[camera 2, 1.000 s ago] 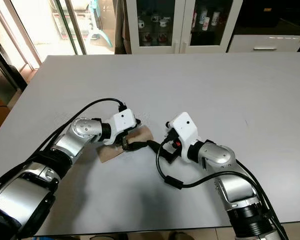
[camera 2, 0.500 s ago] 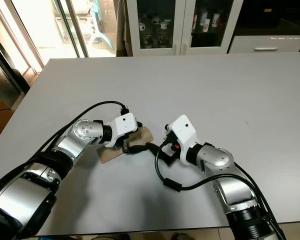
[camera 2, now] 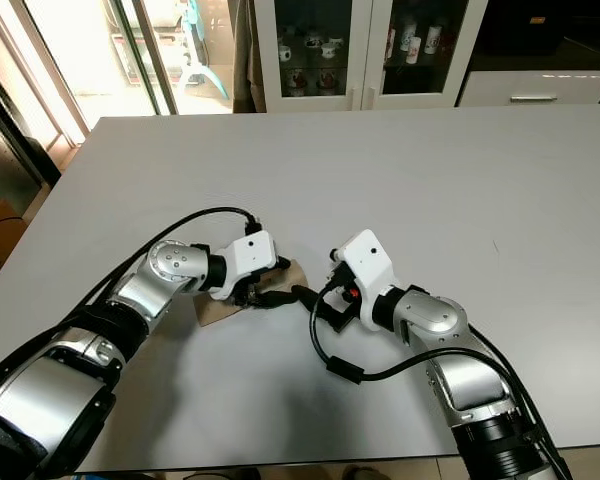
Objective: Picking trash to rubbish bin
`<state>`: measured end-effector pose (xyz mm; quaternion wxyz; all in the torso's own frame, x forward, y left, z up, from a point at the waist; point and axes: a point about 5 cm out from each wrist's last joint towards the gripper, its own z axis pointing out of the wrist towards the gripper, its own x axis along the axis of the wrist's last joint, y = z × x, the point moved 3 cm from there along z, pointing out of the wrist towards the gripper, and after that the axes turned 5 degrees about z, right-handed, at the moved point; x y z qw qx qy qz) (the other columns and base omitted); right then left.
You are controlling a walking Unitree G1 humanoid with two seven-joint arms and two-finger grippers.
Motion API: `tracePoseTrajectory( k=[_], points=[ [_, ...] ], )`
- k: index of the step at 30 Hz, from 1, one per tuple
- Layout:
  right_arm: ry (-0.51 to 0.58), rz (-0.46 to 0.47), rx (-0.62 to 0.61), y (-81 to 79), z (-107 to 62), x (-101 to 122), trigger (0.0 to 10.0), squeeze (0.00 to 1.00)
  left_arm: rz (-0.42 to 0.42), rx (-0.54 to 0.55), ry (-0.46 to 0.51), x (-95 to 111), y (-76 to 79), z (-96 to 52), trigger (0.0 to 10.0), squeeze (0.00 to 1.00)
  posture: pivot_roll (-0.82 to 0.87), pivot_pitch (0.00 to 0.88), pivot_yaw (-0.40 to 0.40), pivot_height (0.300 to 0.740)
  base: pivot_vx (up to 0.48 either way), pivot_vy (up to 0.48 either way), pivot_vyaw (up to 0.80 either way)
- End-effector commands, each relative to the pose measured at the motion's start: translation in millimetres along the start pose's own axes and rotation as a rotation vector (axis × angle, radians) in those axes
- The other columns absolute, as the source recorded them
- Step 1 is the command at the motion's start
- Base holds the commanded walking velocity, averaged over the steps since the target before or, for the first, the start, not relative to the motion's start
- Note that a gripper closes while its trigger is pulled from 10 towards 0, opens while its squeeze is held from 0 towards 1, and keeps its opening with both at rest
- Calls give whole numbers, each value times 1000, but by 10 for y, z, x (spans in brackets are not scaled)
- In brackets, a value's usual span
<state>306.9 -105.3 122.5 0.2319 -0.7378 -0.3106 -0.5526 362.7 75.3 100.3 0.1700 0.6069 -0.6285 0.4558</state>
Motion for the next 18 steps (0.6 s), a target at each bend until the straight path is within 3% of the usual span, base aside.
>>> tracePoseTrajectory(
  k=[1,10,18],
  points=[
    [8,-19,9,-33,3,47,10000,0,-52,3,-36,-113,53,16,10000,0,-61,72,68,740,0,0,0],
    [3,-17,15,-42,0,35,10000,0,-190,-2,-64,-269,73,-49,10000,0,-61,74,62,740,0,0,0],
    [7,-18,21,-53,16,49,10000,0,-207,-74,-85,-348,178,-73,10000,0,-58,72,61,740,0,0,0]
  ],
)
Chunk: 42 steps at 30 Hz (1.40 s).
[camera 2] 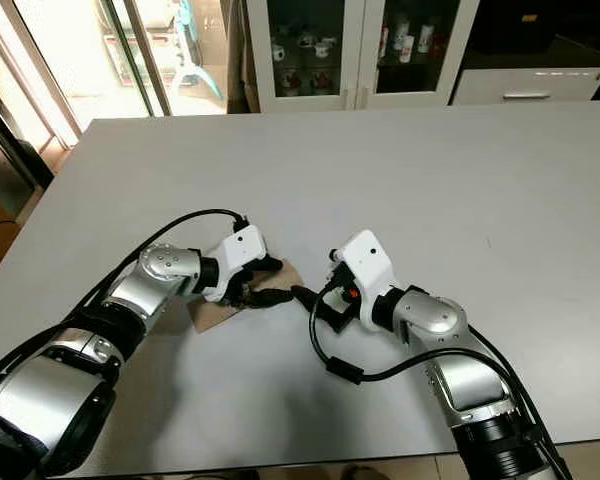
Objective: Picking trash to rubbish bin
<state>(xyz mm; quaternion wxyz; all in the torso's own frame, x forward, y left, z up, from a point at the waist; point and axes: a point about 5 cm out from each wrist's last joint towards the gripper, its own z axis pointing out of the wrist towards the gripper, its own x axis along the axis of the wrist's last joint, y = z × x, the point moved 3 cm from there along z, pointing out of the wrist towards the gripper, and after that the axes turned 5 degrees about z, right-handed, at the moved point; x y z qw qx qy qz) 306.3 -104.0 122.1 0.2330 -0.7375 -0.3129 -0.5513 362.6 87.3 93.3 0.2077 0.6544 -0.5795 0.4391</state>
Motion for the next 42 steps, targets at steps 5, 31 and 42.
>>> tracePoseTrajectory(
  k=[5,31,42],
  points=[
    [9,-17,18,-41,15,53,10000,0,-54,-76,-82,-244,151,-15,0,0,-57,69,59,740,0,0,0],
    [123,33,-156,185,101,218,10000,0,-117,446,170,129,-382,-207,10000,0,-38,62,56,740,0,0,0],
    [427,185,-521,515,140,633,10000,0,-212,990,332,302,-694,-618,10000,0,-12,48,43,740,0,0,0]
  ],
)
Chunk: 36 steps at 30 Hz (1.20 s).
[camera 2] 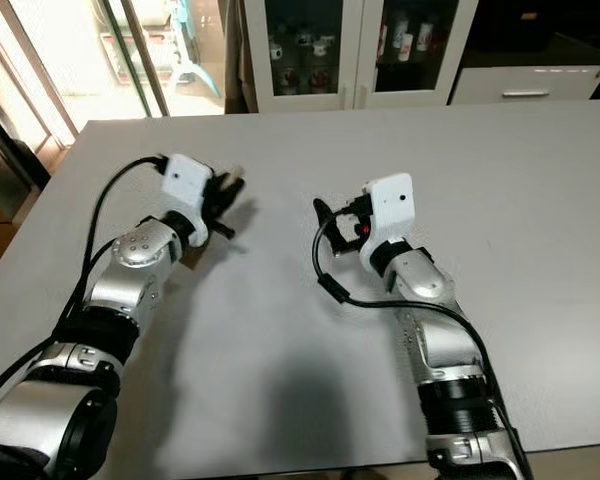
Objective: Picking trash to rubbish bin
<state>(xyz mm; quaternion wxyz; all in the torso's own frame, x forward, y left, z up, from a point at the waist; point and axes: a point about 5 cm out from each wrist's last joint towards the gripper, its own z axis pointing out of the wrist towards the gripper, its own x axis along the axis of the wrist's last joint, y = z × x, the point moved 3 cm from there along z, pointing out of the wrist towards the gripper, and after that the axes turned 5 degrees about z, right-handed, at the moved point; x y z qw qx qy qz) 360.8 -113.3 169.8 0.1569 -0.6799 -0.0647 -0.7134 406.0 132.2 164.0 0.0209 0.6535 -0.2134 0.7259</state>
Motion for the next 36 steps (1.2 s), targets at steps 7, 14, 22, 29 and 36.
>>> tracePoseTrajectory(
  k=[7,14,22,29,36],
  points=[
    [135,97,-233,117,94,130,10000,0,-31,258,36,35,-89,-89,10000,0,-2,43,34,740,0,0,0],
    [188,102,-276,166,132,195,10000,0,5,336,62,76,-14,-142,10000,0,-7,41,29,740,0,0,0],
    [190,100,-279,160,144,159,10000,0,21,370,62,113,-38,-126,10000,0,-15,38,20,740,0,0,0],
    [183,98,-261,130,178,136,10000,0,16,385,65,103,-30,-157,10000,0,-11,25,8,740,0,0,0],
    [181,101,-251,101,193,123,10000,0,13,385,66,93,-6,-168,10000,0,-12,11,-1,740,-104,0,0]
  ],
)
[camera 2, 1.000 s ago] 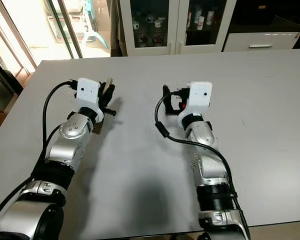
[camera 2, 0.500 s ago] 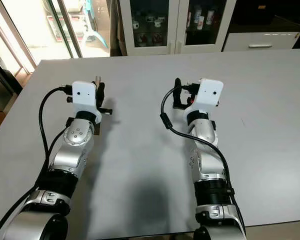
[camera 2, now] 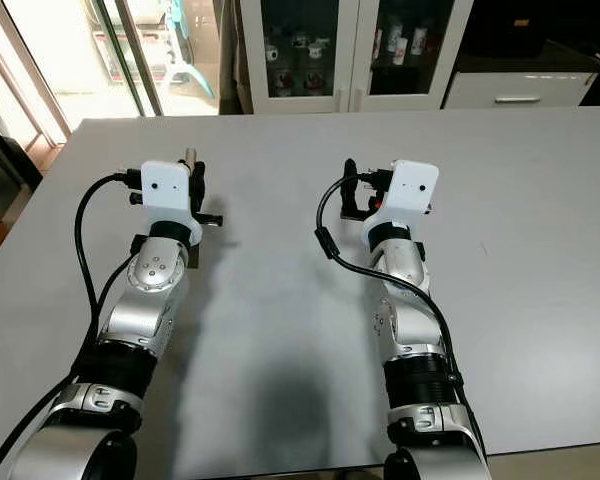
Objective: Picking trash to rubbish bin
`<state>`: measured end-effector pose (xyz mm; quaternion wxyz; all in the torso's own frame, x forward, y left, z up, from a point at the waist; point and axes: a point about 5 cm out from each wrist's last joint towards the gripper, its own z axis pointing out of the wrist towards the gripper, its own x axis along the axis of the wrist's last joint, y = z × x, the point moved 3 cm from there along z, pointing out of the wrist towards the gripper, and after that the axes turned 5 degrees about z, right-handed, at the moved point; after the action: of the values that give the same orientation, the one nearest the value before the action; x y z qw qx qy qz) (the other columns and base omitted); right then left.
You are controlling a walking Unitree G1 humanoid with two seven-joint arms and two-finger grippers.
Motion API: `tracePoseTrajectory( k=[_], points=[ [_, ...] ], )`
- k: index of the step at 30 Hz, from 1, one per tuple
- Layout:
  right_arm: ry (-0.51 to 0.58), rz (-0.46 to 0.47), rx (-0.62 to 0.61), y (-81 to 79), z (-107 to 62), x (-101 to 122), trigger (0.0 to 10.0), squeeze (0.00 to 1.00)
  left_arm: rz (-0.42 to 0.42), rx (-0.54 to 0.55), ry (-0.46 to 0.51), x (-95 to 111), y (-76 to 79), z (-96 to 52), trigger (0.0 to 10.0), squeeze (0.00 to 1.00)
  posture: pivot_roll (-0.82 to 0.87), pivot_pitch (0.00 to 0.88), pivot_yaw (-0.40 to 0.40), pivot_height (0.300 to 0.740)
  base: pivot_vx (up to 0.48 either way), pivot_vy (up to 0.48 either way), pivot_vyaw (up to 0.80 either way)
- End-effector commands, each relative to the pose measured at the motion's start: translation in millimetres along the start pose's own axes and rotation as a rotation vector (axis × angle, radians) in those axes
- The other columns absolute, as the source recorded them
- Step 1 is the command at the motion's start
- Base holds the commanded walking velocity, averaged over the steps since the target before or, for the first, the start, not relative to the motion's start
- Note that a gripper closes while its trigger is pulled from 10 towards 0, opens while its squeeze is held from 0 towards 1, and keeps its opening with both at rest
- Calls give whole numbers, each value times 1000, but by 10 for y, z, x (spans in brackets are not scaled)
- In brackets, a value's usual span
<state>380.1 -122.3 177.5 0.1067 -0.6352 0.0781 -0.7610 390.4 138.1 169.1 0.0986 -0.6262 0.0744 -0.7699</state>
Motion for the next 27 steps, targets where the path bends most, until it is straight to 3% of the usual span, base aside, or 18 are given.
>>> tracePoseTrajectory(
  k=[1,27],
  points=[
    [12,1,17,-51,26,27,10000,0,4,6,14,35,15,-10,10000,0,-12,11,-1,740,-247,0,0],
    [-13,-14,50,-88,29,-28,10000,0,-5,11,4,11,24,-42,10000,0,-9,0,-24,740,-250,0,0]
  ],
)
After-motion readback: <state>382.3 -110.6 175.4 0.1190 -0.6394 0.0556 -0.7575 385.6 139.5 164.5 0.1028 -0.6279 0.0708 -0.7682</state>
